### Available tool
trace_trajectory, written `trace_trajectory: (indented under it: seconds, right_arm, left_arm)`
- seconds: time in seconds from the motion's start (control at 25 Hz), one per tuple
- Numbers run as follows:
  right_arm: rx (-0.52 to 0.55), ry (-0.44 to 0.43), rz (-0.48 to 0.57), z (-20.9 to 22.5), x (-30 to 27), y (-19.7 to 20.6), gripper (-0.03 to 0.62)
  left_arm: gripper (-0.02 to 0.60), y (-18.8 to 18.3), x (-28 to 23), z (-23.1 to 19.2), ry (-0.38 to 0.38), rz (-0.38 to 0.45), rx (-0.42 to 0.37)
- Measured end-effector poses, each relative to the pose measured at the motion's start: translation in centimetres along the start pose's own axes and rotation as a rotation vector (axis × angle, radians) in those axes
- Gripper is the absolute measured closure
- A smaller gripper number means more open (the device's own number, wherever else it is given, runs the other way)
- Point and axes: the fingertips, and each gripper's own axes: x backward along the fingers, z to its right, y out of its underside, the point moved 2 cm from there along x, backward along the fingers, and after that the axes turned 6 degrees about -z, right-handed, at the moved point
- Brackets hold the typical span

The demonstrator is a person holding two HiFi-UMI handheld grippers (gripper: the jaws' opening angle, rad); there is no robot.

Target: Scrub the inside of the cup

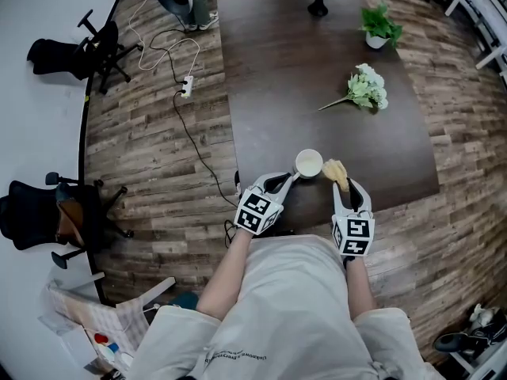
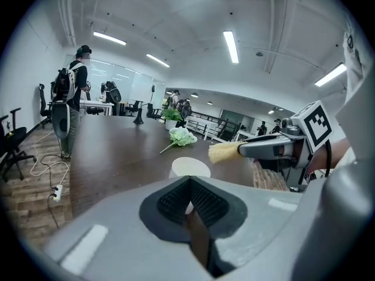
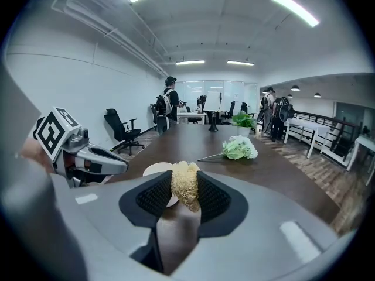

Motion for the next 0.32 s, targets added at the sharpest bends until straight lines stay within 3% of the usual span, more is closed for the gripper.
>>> trace_trajectory:
  seconds: [0.32]
  right_arm:
    - [0.001,0.004,0.000,0.03,-0.15,0.31,0.439]
  left_arm:
    - [0.581,0.42,-0.07,-0.23,-0.005,-0.003,0.007]
